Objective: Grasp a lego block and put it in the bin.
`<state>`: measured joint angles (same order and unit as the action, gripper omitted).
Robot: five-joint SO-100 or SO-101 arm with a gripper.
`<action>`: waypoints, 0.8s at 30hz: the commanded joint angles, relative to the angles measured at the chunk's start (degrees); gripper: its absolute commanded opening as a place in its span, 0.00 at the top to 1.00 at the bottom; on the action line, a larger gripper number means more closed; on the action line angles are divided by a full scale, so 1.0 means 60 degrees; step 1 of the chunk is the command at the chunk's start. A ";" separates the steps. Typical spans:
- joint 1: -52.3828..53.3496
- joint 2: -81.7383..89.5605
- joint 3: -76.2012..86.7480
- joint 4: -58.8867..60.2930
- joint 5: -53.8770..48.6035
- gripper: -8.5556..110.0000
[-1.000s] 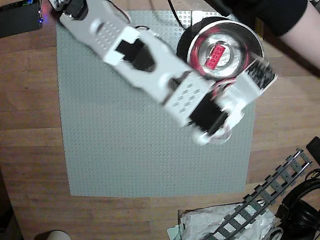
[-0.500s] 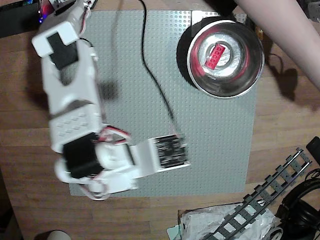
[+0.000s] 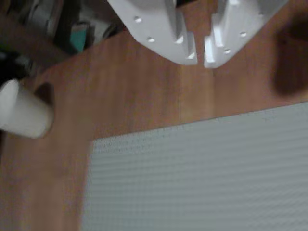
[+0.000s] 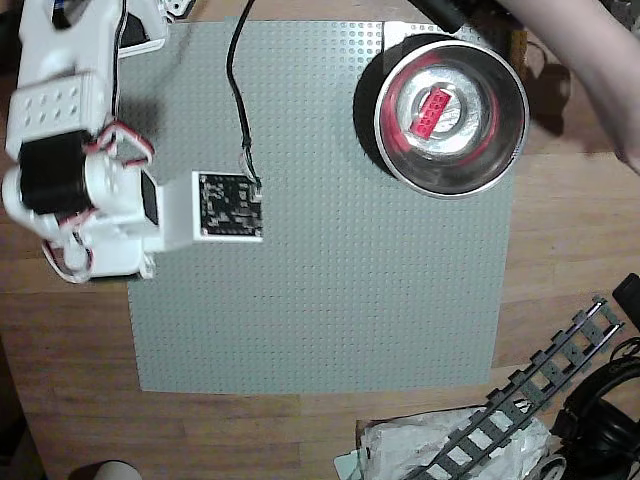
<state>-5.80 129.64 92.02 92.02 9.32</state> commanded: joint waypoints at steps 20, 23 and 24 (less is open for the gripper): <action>0.0278 0.7559 0.9800 -0.3076 -0.0498 0.93; 0.0308 0.8862 1.0737 -0.3091 -0.0542 0.93; 0.0396 0.9214 1.0913 -0.3047 -0.0674 0.93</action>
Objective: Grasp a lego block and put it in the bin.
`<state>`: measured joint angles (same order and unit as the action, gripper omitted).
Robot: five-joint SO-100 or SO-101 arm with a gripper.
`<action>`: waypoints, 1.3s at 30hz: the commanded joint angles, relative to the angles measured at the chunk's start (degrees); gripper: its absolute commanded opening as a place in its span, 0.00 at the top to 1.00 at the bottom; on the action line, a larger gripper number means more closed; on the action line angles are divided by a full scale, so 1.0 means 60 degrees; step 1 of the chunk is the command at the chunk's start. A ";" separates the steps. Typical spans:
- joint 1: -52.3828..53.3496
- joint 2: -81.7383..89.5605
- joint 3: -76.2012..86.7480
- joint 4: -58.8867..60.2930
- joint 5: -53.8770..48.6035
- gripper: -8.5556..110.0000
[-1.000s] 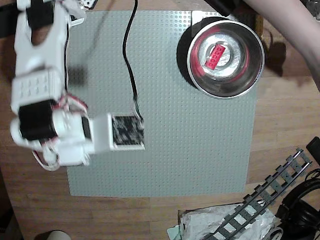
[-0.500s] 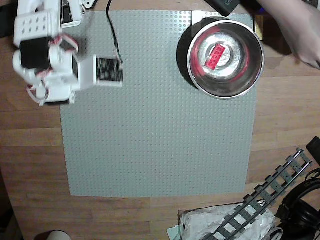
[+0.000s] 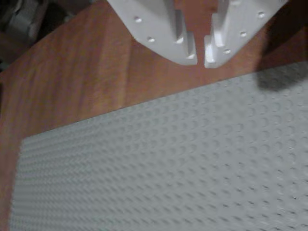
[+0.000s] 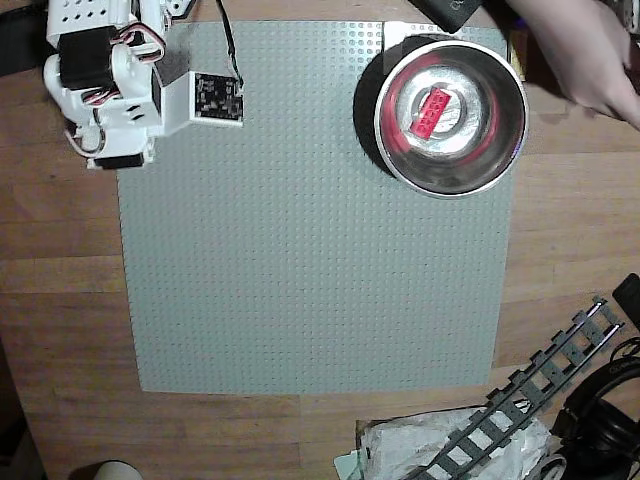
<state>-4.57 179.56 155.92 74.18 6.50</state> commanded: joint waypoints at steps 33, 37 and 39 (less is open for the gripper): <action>0.1128 0.2974 0.3179 -0.0117 -0.0908 0.93; 0.0703 0.3003 0.3179 -0.0117 -0.0908 0.93; 0.0601 0.3003 0.3179 -0.0103 -0.0908 0.93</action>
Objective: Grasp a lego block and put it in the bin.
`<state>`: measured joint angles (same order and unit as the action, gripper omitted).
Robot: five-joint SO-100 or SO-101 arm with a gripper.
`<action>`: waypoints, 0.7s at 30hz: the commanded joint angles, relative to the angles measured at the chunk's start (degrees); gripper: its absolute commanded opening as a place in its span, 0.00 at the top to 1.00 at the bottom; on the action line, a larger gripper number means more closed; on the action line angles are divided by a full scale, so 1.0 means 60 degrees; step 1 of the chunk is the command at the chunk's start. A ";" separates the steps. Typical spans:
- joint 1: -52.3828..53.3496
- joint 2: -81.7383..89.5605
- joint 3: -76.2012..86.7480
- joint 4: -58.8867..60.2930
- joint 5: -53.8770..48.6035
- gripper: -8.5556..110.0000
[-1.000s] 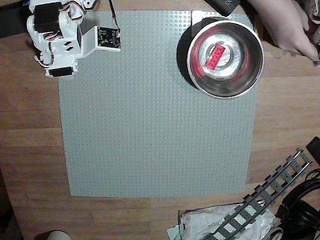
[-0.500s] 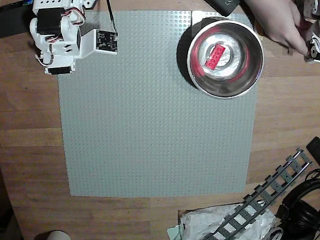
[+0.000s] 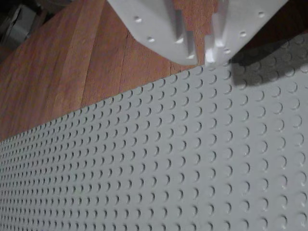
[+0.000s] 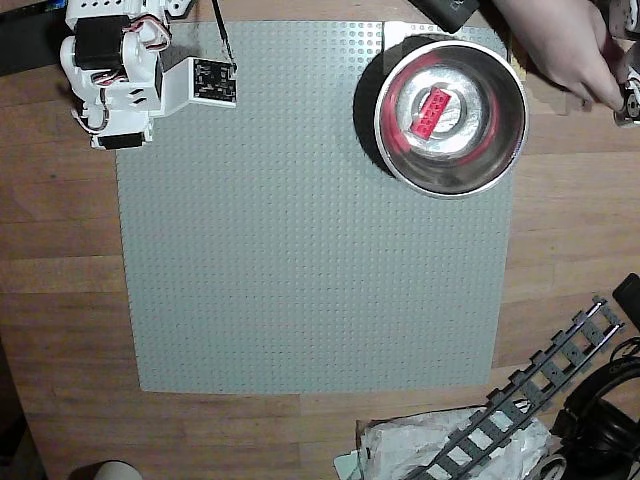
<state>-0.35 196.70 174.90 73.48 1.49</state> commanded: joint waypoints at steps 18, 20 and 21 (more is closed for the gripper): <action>-0.0015 0.0161 0.0015 0.0029 0.0000 0.93; -0.0015 0.0161 0.0015 0.0029 0.0000 0.93; -0.0015 0.0161 0.0015 0.0029 0.0000 0.93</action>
